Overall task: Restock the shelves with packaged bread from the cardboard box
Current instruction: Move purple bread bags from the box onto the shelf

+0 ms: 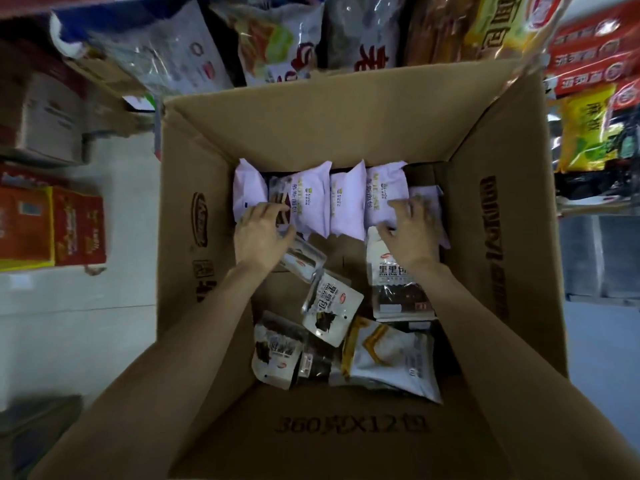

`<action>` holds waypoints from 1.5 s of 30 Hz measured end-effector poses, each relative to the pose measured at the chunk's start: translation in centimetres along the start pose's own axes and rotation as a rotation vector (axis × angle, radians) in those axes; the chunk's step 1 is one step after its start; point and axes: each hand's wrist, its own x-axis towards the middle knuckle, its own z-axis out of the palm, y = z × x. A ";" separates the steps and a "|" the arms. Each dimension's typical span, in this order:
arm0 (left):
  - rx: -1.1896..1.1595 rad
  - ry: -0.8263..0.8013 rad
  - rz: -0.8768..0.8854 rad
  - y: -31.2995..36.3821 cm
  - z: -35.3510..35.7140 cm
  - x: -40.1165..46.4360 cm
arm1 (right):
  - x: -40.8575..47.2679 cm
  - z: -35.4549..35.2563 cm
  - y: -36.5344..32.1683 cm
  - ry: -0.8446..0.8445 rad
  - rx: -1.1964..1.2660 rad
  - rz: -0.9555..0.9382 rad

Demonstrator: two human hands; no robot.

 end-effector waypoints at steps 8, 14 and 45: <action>0.170 -0.188 0.420 2.8 1.5 6.1 | 2.7 -0.3 -0.5 0.002 0.316 0.402; 1.014 -0.319 0.927 2.5 0.9 11.6 | 2.3 0.4 -1.3 0.122 0.239 0.304; -0.108 0.226 0.402 5.4 -22.6 -2.5 | -14.7 -25.2 -8.6 0.651 0.732 -0.075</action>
